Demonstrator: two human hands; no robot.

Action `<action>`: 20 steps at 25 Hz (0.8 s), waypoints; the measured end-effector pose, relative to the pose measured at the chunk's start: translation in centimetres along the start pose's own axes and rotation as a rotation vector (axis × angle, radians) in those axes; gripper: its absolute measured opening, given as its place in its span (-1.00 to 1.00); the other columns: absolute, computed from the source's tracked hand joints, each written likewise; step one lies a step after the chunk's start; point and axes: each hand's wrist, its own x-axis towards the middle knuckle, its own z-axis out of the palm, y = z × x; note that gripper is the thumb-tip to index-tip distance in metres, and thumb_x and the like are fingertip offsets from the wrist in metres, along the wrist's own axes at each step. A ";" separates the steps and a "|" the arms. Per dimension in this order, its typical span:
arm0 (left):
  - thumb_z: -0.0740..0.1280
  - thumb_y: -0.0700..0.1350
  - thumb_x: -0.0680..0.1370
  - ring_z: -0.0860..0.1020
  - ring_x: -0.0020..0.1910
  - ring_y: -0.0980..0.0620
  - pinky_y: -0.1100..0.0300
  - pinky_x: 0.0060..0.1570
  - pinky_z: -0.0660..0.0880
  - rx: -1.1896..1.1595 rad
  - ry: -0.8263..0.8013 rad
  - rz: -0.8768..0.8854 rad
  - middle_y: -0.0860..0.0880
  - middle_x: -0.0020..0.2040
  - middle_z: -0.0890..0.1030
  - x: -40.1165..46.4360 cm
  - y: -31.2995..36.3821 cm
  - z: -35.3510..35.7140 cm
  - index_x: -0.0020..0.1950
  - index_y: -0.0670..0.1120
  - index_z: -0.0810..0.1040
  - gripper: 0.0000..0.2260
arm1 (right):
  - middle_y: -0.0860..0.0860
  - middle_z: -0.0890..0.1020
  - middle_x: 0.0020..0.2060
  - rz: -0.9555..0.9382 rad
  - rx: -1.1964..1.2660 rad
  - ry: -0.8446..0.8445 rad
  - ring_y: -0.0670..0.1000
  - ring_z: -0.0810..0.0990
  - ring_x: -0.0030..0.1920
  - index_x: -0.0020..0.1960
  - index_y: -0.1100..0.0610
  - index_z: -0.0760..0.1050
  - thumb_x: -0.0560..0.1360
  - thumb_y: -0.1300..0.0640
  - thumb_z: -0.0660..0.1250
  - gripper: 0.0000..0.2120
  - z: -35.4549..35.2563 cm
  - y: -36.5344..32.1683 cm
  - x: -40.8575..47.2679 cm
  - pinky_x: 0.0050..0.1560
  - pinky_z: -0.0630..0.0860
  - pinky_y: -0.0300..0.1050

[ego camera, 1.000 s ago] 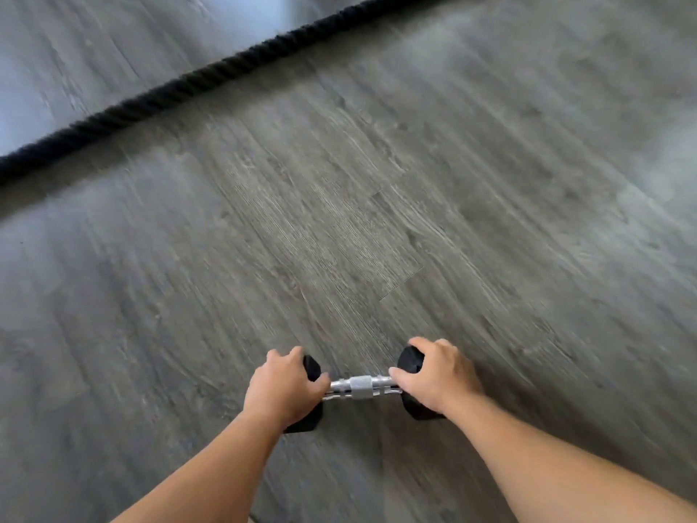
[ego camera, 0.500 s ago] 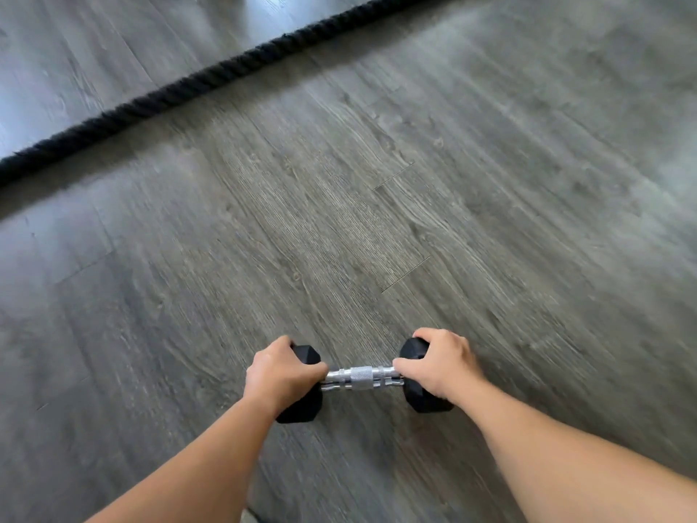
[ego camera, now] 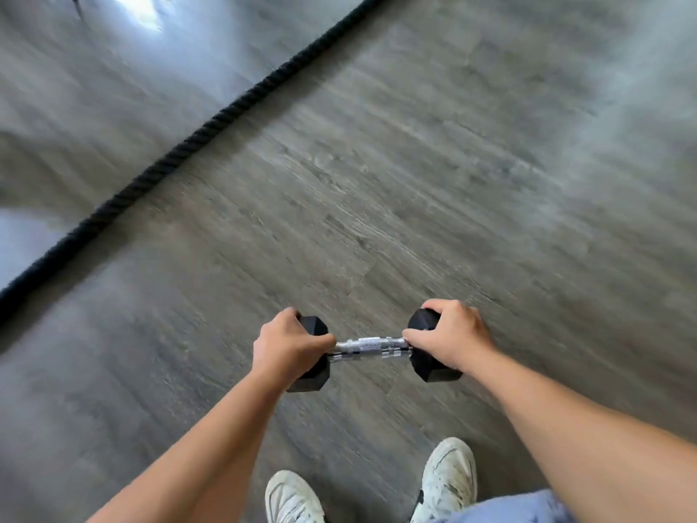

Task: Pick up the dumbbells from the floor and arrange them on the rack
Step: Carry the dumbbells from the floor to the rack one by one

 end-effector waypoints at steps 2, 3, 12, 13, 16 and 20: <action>0.45 0.19 0.19 0.54 -0.24 0.03 0.14 -0.28 0.41 0.003 0.017 0.054 0.04 -0.22 0.59 -4.4 4.2 -5.2 -0.16 0.00 0.50 -0.62 | -0.07 0.58 -0.34 -0.014 0.037 0.047 0.12 0.55 -0.20 -0.15 0.01 0.61 0.18 -0.25 0.48 -0.60 -6.9 -2.2 -3.9 -0.27 0.37 -0.11; 0.45 0.19 0.19 0.55 -0.23 0.02 0.13 -0.27 0.42 0.011 0.020 0.076 0.04 -0.22 0.59 -7.1 6.6 -8.3 -0.17 0.00 0.50 -0.62 | -0.04 0.59 -0.33 -0.005 0.050 0.067 0.13 0.56 -0.19 -0.16 0.03 0.60 0.19 -0.24 0.49 -0.61 -10.8 -3.4 -6.3 -0.26 0.38 -0.11; 0.45 0.26 0.09 0.47 -0.31 0.14 0.20 -0.42 0.29 0.133 -0.019 0.532 0.08 -0.25 0.57 -27.2 25.3 -30.4 -0.20 0.04 0.48 -0.55 | -0.05 0.63 -0.33 0.182 0.278 0.496 0.13 0.59 -0.20 -0.17 0.06 0.61 0.23 -0.15 0.55 -0.67 -35.5 -11.5 -30.6 -0.24 0.47 -0.06; 0.46 0.27 0.09 0.48 -0.31 0.13 0.20 -0.43 0.29 0.152 -0.035 0.609 0.08 -0.25 0.57 -28.6 26.7 -31.3 -0.20 0.03 0.48 -0.55 | -0.07 0.64 -0.33 0.235 0.311 0.565 0.10 0.60 -0.21 -0.17 0.04 0.62 0.22 -0.16 0.54 -0.67 -36.3 -11.8 -33.2 -0.25 0.49 -0.07; 0.48 0.22 0.15 0.54 -0.25 0.03 0.17 -0.36 0.37 0.241 -0.109 0.850 0.07 -0.22 0.58 -33.2 29.8 -32.7 -0.13 0.04 0.51 -0.58 | -0.11 0.65 -0.36 0.391 0.358 0.771 0.04 0.60 -0.25 -0.18 0.02 0.62 0.23 -0.15 0.55 -0.69 -37.2 -12.3 -40.7 -0.25 0.53 -0.07; 0.48 0.18 0.16 0.56 -0.20 0.00 0.16 -0.30 0.45 0.295 -0.228 1.132 0.07 -0.22 0.58 -40.1 31.6 -32.1 -0.10 0.04 0.55 -0.59 | -0.10 0.61 -0.37 0.589 0.424 0.960 -0.03 0.57 -0.28 -0.15 0.07 0.61 0.22 -0.17 0.55 -0.63 -36.1 -12.7 -50.8 -0.23 0.55 -0.11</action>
